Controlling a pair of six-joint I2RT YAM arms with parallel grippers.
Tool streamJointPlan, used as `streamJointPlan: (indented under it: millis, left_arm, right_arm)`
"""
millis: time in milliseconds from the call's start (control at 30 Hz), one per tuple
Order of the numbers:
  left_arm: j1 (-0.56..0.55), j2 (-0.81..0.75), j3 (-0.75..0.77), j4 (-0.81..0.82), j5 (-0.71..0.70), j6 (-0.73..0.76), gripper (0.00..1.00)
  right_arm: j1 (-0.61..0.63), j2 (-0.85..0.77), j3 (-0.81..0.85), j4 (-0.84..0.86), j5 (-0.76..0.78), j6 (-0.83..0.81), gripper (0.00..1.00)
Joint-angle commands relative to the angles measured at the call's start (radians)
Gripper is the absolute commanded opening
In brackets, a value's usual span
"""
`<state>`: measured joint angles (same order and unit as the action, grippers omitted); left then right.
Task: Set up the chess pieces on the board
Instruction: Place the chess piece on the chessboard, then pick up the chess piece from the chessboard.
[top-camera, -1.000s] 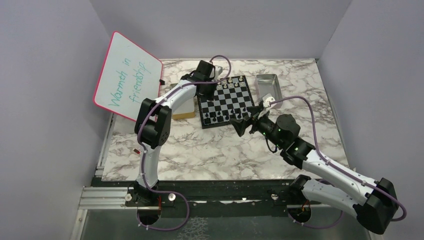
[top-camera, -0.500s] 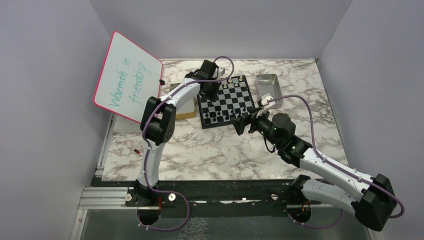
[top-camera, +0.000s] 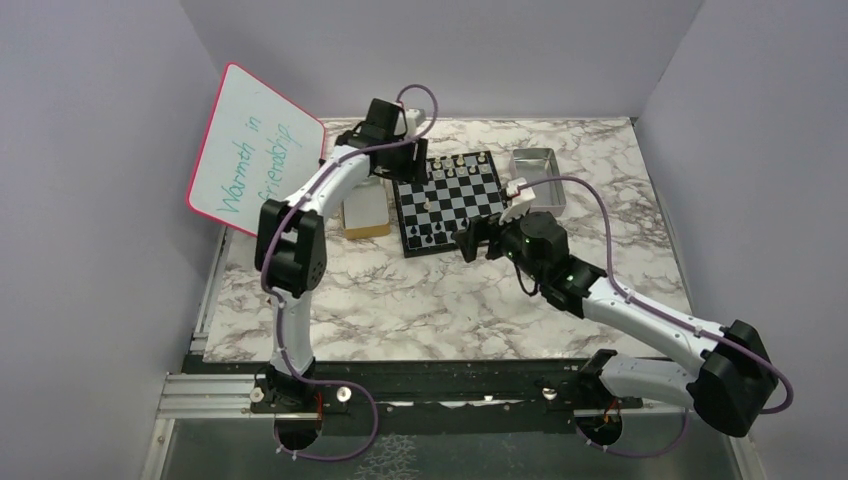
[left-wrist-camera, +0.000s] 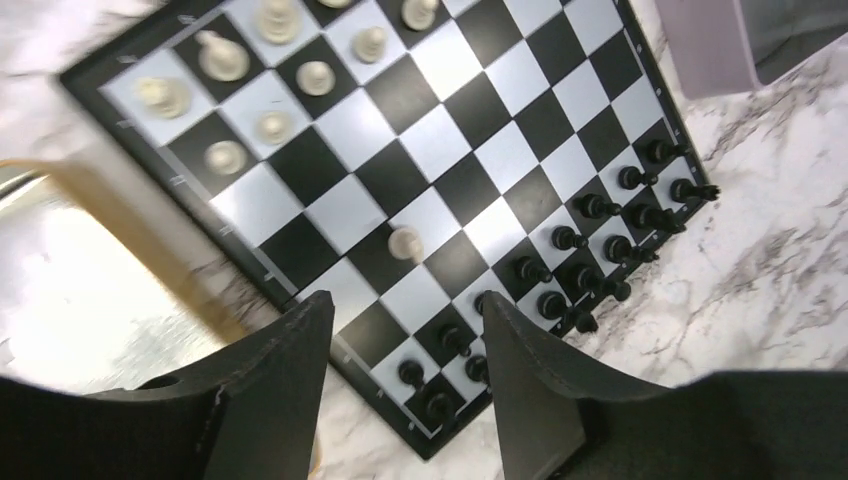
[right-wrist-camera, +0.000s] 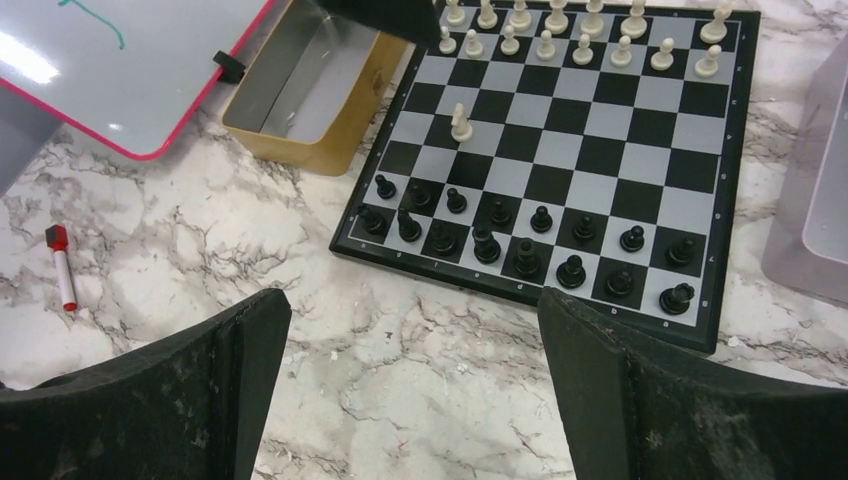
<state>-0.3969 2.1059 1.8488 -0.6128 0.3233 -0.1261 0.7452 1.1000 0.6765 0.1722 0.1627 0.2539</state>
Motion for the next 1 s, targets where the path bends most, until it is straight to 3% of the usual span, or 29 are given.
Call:
streamJointPlan:
  millis: [0,333,400,433,467,567,700,967]
  left_arm:
    - [0.091,-0.214,-0.095,0.083,0.075,-0.037,0.61]
    - [0.178,-0.608,-0.478,0.231,0.032,-0.023,0.79]
    - [0.178,-0.700,-0.571,0.276,0.013,-0.030,0.84]
    - [0.178,-0.745,-0.639,0.300,0.014,-0.040,0.96]
    - [0.178,-0.789,-0.685,0.320,0.023,-0.044,0.99]
    - [0.178,-0.907,-0.816,0.356,0.037,-0.056,0.99]
    - [0.178,-1.028,-0.949,0.359,0.039,-0.027,0.99]
    - [0.139,-1.172,-1.059,0.331,-0.081,0.038,0.99]
  right_arm:
    - [0.005,0.058,0.048,-0.010,0.026,0.083,1.00]
    - [0.005,0.271,0.164,-0.019,0.068,0.133,1.00]
    - [0.005,0.326,0.205,-0.020,0.083,0.134,0.94]
    - [0.005,0.354,0.224,-0.015,0.084,0.129,0.90]
    - [0.005,0.382,0.244,-0.009,0.085,0.123,0.84]
    - [0.005,0.473,0.307,0.003,0.079,0.107,0.62]
    - [0.005,0.590,0.386,0.009,0.090,0.108,0.40]
    - [0.005,0.774,0.518,0.039,0.145,0.092,0.35]
